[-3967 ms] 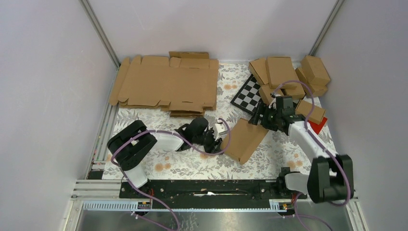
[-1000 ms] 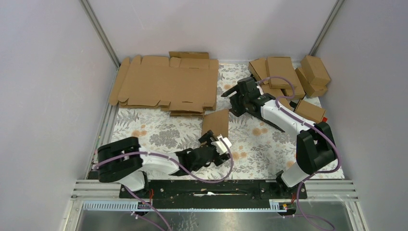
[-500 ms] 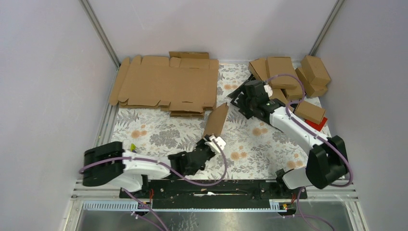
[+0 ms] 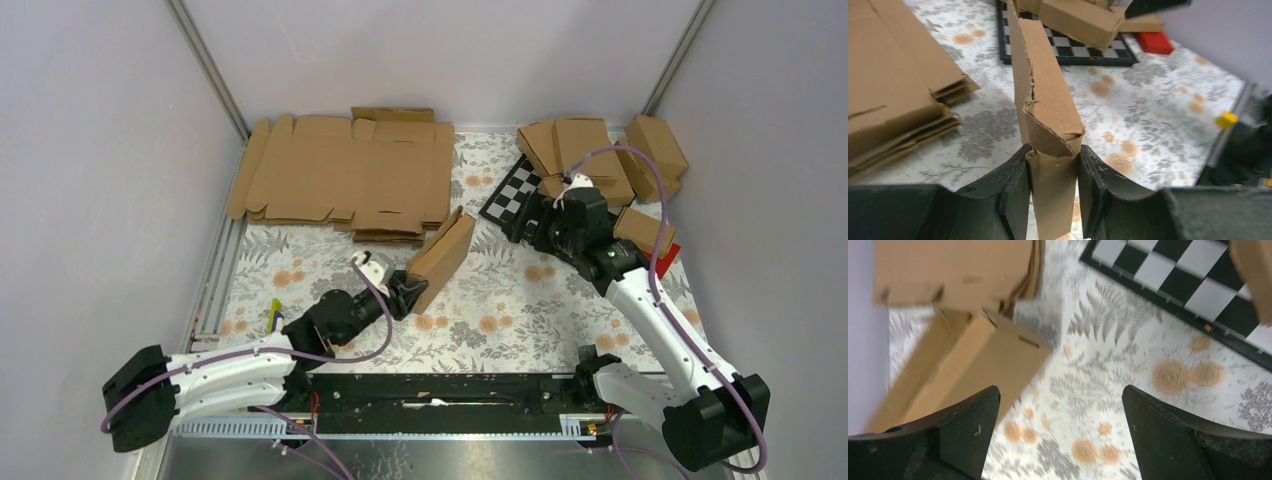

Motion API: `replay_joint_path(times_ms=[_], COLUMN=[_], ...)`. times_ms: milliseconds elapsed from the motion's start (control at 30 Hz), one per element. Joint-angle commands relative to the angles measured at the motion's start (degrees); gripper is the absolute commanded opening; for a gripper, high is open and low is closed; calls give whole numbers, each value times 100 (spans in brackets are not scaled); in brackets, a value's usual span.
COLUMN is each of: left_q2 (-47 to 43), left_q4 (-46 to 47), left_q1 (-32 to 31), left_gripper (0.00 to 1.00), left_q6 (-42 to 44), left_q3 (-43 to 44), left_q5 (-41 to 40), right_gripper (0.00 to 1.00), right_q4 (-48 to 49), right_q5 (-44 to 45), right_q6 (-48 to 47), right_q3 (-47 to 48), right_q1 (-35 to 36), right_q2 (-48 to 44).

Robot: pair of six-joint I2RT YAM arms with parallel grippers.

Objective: Fold the paper box

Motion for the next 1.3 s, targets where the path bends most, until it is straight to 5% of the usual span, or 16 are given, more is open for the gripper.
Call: replay_joint_path(times_ms=[0,167,300,533,700,900,1267], left_q2=[-451,-220,190,967,2159,3522,4276], left_q4=[561,934,1294,1135,2301,2506,2956], left_q1=[521,658,751,1136,1378,1824,2199], left_gripper=[30,27,24,24,24,25,28], left_q6=[-1437,-2104,-2472,-2144,-2427,-2514,-2264], left_q3=[-434,-652,-619,-56,74,1070,1341], left_q5=[1596,2137,2445,2955,3235,4891,5378], right_gripper=[100,100,100,100,100,100,100], right_q4=[-410,-519,-332,343,408,591,-1542], right_q5=[-1150,-476,-1152,-897,-755,-964,-484], right_q6=[-903,-99,-91,-283,-367,-75,-348], right_q3=[-432,-796,-1013,-1253,-1014,-1308,-284], right_q1=[3,-2,-6,-6,-6,-5,-7], right_q2=[-144,-517,-570,-308,-123,-386,-138])
